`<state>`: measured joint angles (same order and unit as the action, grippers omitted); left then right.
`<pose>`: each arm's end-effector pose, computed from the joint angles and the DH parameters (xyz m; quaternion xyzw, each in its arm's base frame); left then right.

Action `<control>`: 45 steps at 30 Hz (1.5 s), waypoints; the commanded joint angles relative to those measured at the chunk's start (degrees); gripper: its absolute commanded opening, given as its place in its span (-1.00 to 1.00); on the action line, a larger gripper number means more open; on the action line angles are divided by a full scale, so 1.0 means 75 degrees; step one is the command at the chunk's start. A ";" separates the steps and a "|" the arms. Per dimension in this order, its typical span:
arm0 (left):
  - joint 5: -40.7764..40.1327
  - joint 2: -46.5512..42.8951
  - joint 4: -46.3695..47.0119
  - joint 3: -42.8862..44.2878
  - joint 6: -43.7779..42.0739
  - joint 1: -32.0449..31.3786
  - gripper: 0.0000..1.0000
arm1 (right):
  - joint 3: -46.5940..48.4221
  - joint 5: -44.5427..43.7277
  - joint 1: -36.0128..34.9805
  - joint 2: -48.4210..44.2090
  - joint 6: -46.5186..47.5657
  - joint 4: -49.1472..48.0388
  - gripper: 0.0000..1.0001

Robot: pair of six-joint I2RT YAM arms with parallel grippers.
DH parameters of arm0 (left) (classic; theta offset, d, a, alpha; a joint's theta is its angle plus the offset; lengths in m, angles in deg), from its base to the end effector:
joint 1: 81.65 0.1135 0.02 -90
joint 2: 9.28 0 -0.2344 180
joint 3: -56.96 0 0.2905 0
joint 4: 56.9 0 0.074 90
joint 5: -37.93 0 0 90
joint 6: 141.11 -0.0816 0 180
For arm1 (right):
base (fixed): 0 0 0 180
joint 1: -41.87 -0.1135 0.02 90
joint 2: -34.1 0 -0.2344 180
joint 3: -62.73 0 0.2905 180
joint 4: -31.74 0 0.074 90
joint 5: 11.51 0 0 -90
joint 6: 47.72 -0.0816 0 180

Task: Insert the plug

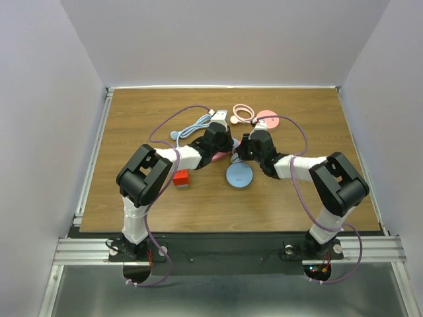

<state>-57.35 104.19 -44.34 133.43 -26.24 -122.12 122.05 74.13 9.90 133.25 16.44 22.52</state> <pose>0.3751 -0.3102 0.0894 0.0893 0.8355 -0.2593 0.4762 0.3546 0.2140 0.0797 -0.0276 0.8678 0.2103 0.4493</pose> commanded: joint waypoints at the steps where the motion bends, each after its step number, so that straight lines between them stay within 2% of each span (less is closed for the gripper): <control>1: -0.0176 0.1487 -0.3149 -0.1013 -0.0561 -0.0100 -1.00 | -0.0413 0.1143 -0.0601 0.0479 -0.0280 0.1987 -0.99; 6: -0.0093 0.1511 -0.3113 -0.1037 -0.0596 -0.0159 -1.00 | -0.0355 0.1214 -0.0601 0.0139 -0.0327 0.2222 -0.96; 7: -0.0093 0.1511 -0.3078 -0.1060 -0.0596 -0.0159 -1.00 | -0.0355 0.1110 -0.0590 -0.0174 -0.0385 0.2233 -0.75; 8: -0.0081 0.1511 -0.3090 -0.1060 -0.0608 -0.0159 -1.00 | -0.0320 0.1016 -0.0589 -0.0352 -0.0421 0.2245 -0.75; 9: -0.0093 0.1511 -0.3078 -0.1060 -0.0596 -0.0171 -1.00 | -0.0285 0.0899 -0.0601 -0.0504 -0.0456 0.2315 -0.56; 10: -0.0093 0.1523 -0.3078 -0.1060 -0.0596 -0.0159 -1.00 | -0.0250 0.0793 -0.0601 -0.0645 -0.0456 0.2350 -0.46; 11: -0.0105 0.1511 -0.3078 -0.1060 -0.0608 -0.0159 -1.00 | -0.0145 0.0630 -0.0590 -0.0925 -0.0456 0.2432 -0.24; 14: -0.0116 0.1523 -0.3078 -0.1060 -0.0608 -0.0159 -1.00 | 0.0101 0.0196 -0.0531 -0.1266 -0.0433 0.2526 0.03; 19: -0.0128 0.1500 -0.3078 -0.1084 -0.0585 -0.0171 -1.00 | 0.0406 -0.0051 -0.0204 -0.1256 -0.0398 0.2526 0.09; 24: -0.0140 0.1441 -0.3055 -0.1119 -0.0585 -0.0171 -1.00 | 0.0559 -0.0227 -0.0039 -0.0998 -0.0339 0.2468 0.01; 29: -0.0210 0.1290 -0.2985 -0.1154 -0.0596 -0.0171 -1.00 | 0.0431 -0.0286 0.0289 -0.1454 -0.0257 0.2456 0.01; 33: -0.0258 0.0961 -0.2925 -0.1038 -0.0666 -0.0159 -1.00 | 0.0372 0.0240 0.1048 -0.1642 -0.0163 0.2410 0.02; 40: -0.0011 0.0434 -0.2797 -0.0581 -0.0666 -0.0159 -1.00 | 0.0840 0.0944 0.1847 -0.1607 0.0176 0.2351 0.11; 41: 0.0070 0.0259 -0.2820 -0.0383 -0.0655 -0.0159 -0.91 | 0.0922 0.1084 0.1906 -0.1572 0.0200 0.2351 0.12; 42: 0.0129 0.0165 -0.2890 -0.0276 -0.0701 -0.0171 -0.63 | 0.1108 0.1155 0.1999 -0.1526 0.0223 0.2351 0.16; 44: 0.0258 0.0000 -0.2972 -0.0065 -0.0713 -0.0159 -0.33 | 0.1285 0.1272 0.2047 -0.1455 0.0352 0.2362 0.19; 45: 0.0270 -0.0174 -0.3019 0.0110 -0.0713 -0.0159 -0.02 | 0.1390 0.1296 0.2070 -0.1409 0.0387 0.2363 0.29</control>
<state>-56.97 102.57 -45.21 135.03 -27.90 -123.17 127.38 80.60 24.68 122.74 16.96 42.38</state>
